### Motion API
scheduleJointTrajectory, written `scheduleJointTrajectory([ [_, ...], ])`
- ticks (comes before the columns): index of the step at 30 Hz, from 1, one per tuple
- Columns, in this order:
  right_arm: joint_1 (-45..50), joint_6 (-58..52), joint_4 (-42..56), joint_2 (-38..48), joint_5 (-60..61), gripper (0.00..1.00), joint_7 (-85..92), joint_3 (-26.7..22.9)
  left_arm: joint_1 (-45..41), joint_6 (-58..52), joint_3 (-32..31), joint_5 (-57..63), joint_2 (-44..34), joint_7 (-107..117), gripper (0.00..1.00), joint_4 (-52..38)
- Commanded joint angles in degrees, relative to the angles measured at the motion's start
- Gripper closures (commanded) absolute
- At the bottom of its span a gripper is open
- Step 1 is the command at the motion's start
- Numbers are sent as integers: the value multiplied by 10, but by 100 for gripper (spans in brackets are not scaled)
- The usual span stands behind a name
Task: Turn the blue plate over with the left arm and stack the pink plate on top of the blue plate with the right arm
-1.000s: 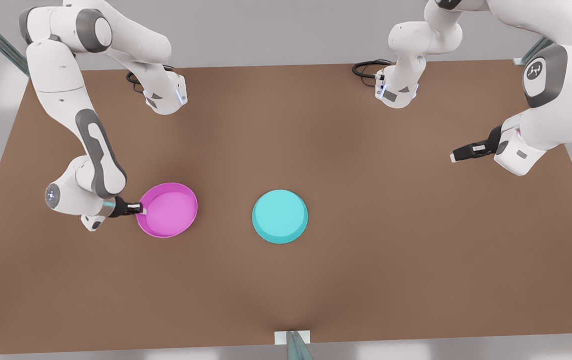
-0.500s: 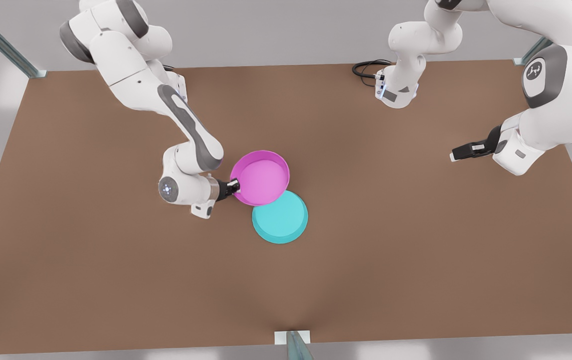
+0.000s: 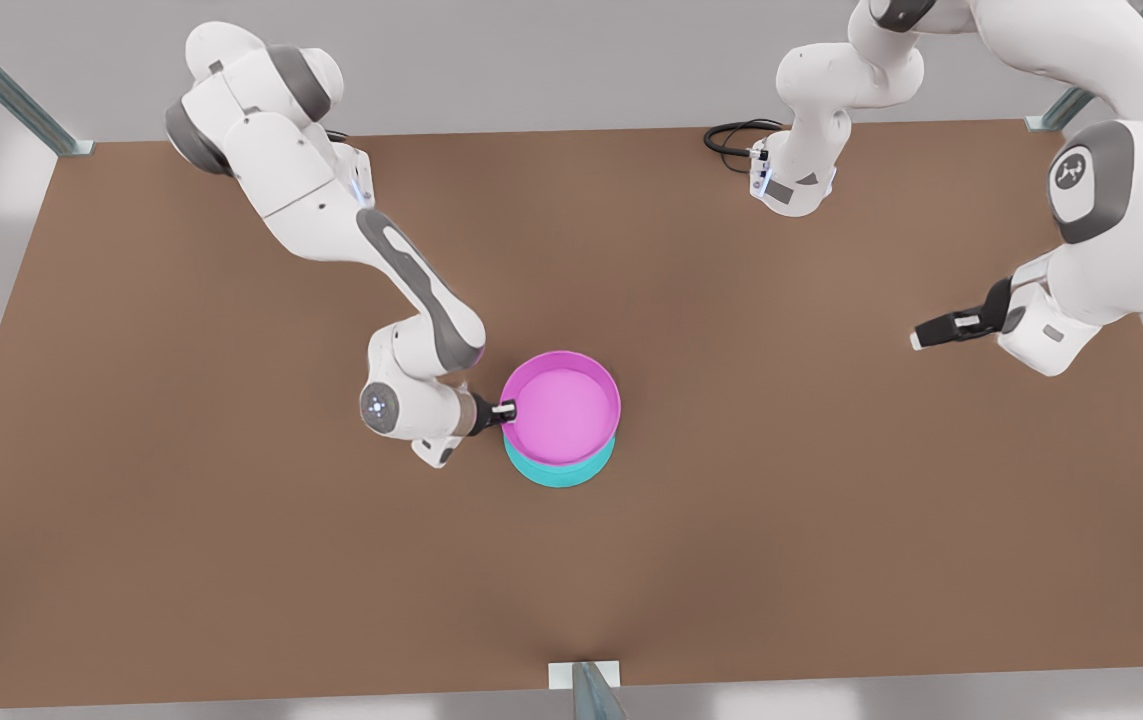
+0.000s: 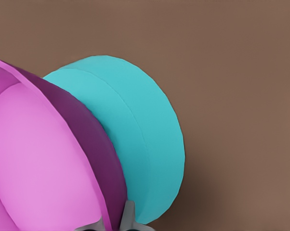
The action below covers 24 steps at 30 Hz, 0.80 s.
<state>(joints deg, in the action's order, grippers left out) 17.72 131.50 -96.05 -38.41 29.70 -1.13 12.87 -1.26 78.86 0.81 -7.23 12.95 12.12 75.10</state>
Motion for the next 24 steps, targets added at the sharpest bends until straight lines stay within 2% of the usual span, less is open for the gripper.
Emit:
scheduleJointTrajectory([
  [1,0,1,7,-4,-5,79,-148,-1,-1,11,1,3,0,-10,0,0],
  [3,0,1,7,-4,-4,79,-148,-1,-1,12,1,2,1,-10,0,0],
  [4,-1,0,10,-5,-5,11,-143,-1,-1,12,1,2,1,-10,0,0],
  [5,-1,0,11,-5,-5,0,-142,-1,-1,11,1,2,1,-10,0,0],
  [11,-27,-11,16,1,-5,0,-112,-2,-1,9,2,2,-2,-10,0,0],
  [14,-46,-280,126,10,-61,0,-108,-110,-1,10,7,3,-1,-10,0,0],
  [15,-61,-336,167,9,-87,0,-104,-128,-1,10,7,3,-1,-17,0,0],
  [19,-108,-606,403,23,-300,0,67,-134,-1,-17,16,4,-2,-48,0,0],
  [22,-147,-720,406,124,-343,0,111,-135,-1,-43,16,2,0,-55,0,1],
  [24,-153,-701,381,142,-344,0,111,-135,3,-67,16,-6,12,-70,0,3],
])
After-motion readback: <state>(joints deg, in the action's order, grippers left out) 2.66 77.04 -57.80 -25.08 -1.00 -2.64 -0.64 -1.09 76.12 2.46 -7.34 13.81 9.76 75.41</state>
